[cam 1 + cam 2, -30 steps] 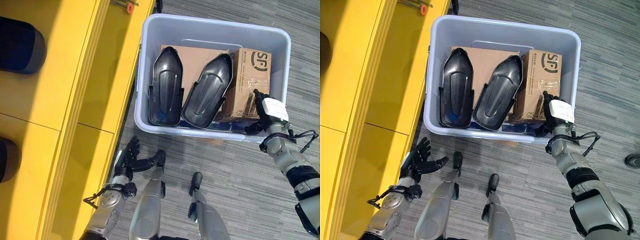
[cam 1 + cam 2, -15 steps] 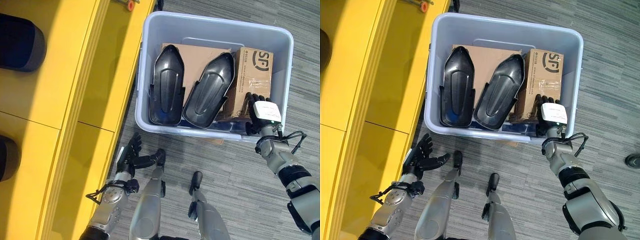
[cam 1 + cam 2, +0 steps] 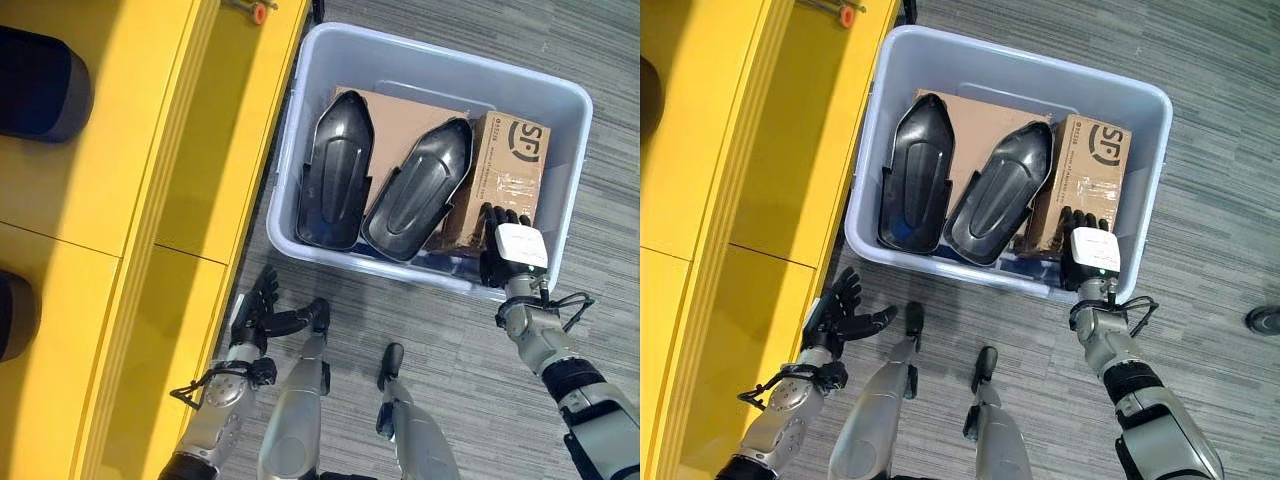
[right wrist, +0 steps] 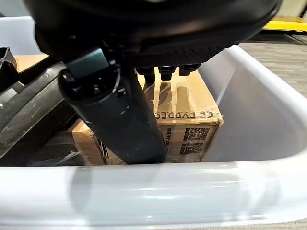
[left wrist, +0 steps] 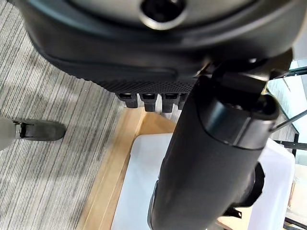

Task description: Move parts from the plastic box to the shelf.

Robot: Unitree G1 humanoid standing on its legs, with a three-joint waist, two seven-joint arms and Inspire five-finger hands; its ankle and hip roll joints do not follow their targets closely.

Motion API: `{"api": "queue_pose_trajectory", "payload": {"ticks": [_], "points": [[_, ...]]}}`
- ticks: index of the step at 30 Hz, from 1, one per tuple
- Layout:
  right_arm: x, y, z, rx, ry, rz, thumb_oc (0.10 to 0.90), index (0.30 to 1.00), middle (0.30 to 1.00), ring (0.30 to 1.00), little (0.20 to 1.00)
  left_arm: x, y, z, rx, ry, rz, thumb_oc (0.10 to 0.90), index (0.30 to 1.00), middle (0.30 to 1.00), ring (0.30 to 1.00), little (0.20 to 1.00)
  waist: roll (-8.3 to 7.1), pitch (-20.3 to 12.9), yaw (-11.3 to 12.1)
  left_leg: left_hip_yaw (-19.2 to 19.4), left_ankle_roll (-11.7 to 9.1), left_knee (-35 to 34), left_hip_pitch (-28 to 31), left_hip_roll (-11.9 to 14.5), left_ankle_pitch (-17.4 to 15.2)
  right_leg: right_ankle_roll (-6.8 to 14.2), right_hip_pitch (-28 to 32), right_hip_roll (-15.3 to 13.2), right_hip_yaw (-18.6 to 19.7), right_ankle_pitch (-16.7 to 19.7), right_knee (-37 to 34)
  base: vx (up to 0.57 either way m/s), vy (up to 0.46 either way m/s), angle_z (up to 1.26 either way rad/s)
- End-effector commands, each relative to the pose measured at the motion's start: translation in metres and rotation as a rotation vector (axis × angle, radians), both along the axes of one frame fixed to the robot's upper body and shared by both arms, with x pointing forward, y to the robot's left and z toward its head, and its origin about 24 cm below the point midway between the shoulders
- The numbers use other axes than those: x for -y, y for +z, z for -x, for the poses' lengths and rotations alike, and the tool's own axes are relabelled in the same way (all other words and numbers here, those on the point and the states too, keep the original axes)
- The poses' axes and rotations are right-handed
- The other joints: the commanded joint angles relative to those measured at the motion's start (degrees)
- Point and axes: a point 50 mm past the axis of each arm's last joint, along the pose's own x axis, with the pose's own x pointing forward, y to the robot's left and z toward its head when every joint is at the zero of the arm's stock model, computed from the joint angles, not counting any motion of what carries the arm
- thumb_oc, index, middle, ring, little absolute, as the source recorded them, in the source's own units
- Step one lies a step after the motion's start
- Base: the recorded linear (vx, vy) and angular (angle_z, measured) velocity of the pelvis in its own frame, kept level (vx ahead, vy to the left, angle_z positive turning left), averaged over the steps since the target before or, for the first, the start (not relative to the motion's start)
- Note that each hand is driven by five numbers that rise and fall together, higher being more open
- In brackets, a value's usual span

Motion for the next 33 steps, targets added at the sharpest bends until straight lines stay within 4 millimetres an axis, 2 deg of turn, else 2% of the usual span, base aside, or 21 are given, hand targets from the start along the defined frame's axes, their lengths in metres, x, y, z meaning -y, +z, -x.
{"api": "queue_pose_trajectory", "payload": {"ticks": [1,8,13,14,15,16,17,18,20,22,23,24,25,26,29,33], "points": [[-0.003,-0.034,0.025,-0.106,0.037,0.005,0.9,1.0,1.0,1.0,1.0,-0.004,0.019,0.003,0.126,0.036,0.025,0.9,1.0,1.0,1.0,1.0,0.5,-0.7,-1.5,0.2,-4.9,4.8,-5.7,5.3,0.3,1.1,0.3,-3.8,-2.5,-6.9,7.9,0.0,0.0,0.0],[-0.015,-0.04,0.031,-0.09,0.075,-0.033,0.9,1.0,1.0,1.0,1.0,-0.007,0.019,0.005,0.124,0.057,0.02,0.9,1.0,1.0,1.0,1.0,0.23,-0.7,-1.8,0.1,-4.9,4.9,-5.8,5.2,0.3,1.1,0.8,-3.7,-2.7,-7.1,7.5,0.0,0.0,0.0],[-0.013,-0.03,0.029,-0.053,0.073,-0.002,0.9,1.0,1.0,1.0,1.0,-0.009,0.019,0.005,0.122,0.061,0.012,0.9,1.0,1.0,1.0,1.0,0.21,-0.7,-1.9,0.1,-5.0,4.9,-5.8,5.2,0.2,1.1,0.8,-3.6,-2.7,-7.2,7.4,0.0,0.0,0.0],[-0.009,-0.016,0.027,0.01,0.067,-0.006,0.9,1.0,1.0,1.0,1.0,-0.01,0.018,0.006,0.121,0.065,0.012,0.9,1.0,1.0,1.0,1.0,0.13,-0.7,-2.0,0.2,-5.0,4.9,-5.8,5.2,0.2,1.1,0.9,-3.6,-2.6,-7.1,7.3,0.0,0.0,0.0],[-0.008,-0.016,0.027,0.01,0.067,-0.006,0.9,1.0,1.0,1.0,1.0,-0.01,0.018,0.006,0.12,0.065,0.012,0.9,1.0,1.0,1.0,1.0,0.14,-0.7,-2.0,0.2,-5.0,4.9,-5.8,5.2,0.2,1.1,0.9,-3.6,-2.6,-7.1,7.3,0.0,0.0,0.0],[-0.006,-0.005,0.026,0.056,0.065,-0.008,0.9,1.0,1.0,1.0,1.0,-0.011,0.018,0.006,0.12,0.067,0.009,0.9,1.0,1.0,1.0,1.0,0.06,-0.7,-2.1,0.2,-5.0,5.0,-5.9,5.2,0.2,1.1,0.9,-3.6,-2.5,-7.1,7.3,0.0,0.0,0.0],[-0.001,0.015,0.026,0.143,0.069,0.011,0.9,1.0,1.0,1.0,1.0,-0.013,0.019,0.007,0.122,0.072,0.004,0.9,1.0,1.0,1.0,1.0,-0.18,-0.7,-2.3,0.2,-5.1,5.0,-5.9,5.2,0.1,1.1,0.9,-3.7,-2.5,-7.1,7.3,0.0,0.0,0.0],[-0.001,0.015,0.027,0.142,0.068,0.011,0.9,1.0,1.0,1.0,1.0,-0.012,0.019,0.007,0.122,0.071,0.004,0.9,1.0,1.0,1.0,1.0,-0.14,-0.7,-2.3,0.2,-5.1,5.0,-5.9,5.2,0.1,1.1,0.9,-3.7,-2.5,-7.1,7.3,0.0,0.0,0.0],[0.006,0.051,0.031,0.305,0.075,0.042,0.9,1.0,1.0,1.0,1.0,-0.014,0.02,0.006,0.123,0.078,-0.003,0.9,1.0,1.0,1.0,1.0,-0.54,-0.7,-2.8,0.3,-5.1,5.1,-6.0,5.3,0.0,1.1,0.9,-3.7,-2.4,-7.1,7.3,0.0,0.0,0.0],[0.006,0.051,0.032,0.305,0.074,0.042,0.9,1.0,1.0,1.0,1.0,-0.013,0.02,0.006,0.122,0.077,-0.003,0.9,1.0,1.0,1.0,1.0,-0.51,-0.7,-2.7,0.3,-5.1,5.1,-6.0,5.3,-0.1,1.1,0.9,-3.7,-2.4,-7.1,7.3,0.0,0.0,0.0],[0.009,0.081,0.04,0.447,0.086,0.074,0.9,1.0,1.0,1.0,1.0,-0.014,0.023,0.006,0.133,0.08,-0.007,0.9,1.0,1.0,1.0,1.0,-0.77,-0.7,-3.1,0.4,-5.2,5.2,-5.9,5.2,-0.2,1.2,1.0,-3.7,-2.4,-7.1,7.3,0.0,0.0,0.0],[0.009,0.081,0.04,0.446,0.085,0.074,0.9,1.0,1.0,1.0,1.0,-0.014,0.023,0.006,0.132,0.079,-0.007,0.9,1.0,1.0,1.0,1.0,-0.75,-0.7,-3.1,0.4,-5.2,5.2,-5.9,5.2,-0.3,1.2,1.0,-3.7,-2.4,-7.1,7.3,0.0,0.0,0.0],[0.008,0.098,0.045,0.528,0.1,0.073,0.9,1.0,1.0,1.0,1.0,-0.014,0.025,0.006,0.14,0.078,-0.012,0.9,1.0,1.0,1.0,1.0,-0.91,-0.7,-3.3,0.5,-5.2,5.2,-5.9,5.2,-0.3,1.2,1.0,-3.8,-2.3,-7.2,7.3,0.0,0.0,0.0],[0.008,0.098,0.045,0.527,0.099,0.074,0.9,1.0,1.0,1.0,1.0,-0.014,0.025,0.006,0.139,0.077,-0.012,0.9,1.0,1.0,1.0,1.0,-0.9,-0.7,-3.3,0.5,-5.2,5.2,-5.9,5.1,-0.3,1.2,1.0,-3.8,-2.3,-7.2,7.3,0.0,0.0,0.0],[-0.002,0.116,0.057,0.619,0.159,0.026,0.9,1.0,1.0,1.0,1.0,-0.014,0.025,0.007,0.134,0.085,-0.018,0.9,1.0,1.0,1.0,1.0,-1.19,-0.7,-3.7,0.6,-5.3,5.3,-5.9,5.3,-0.3,1.1,1.0,-3.7,-2.1,-7.3,7.4,0.0,0.0,0.0],[-0.012,0.118,0.063,0.635,0.213,-0.035,0.9,1.0,1.0,1.0,1.0,-0.015,0.023,0.009,0.123,0.091,-0.021,0.9,1.0,1.0,1.0,1.0,-1.49,-0.7,-3.8,0.6,-5.3,5.3,-5.9,5.4,-0.3,1.1,1.0,-3.6,-2.0,-7.3,7.3,0.0,0.0,0.0]]}}
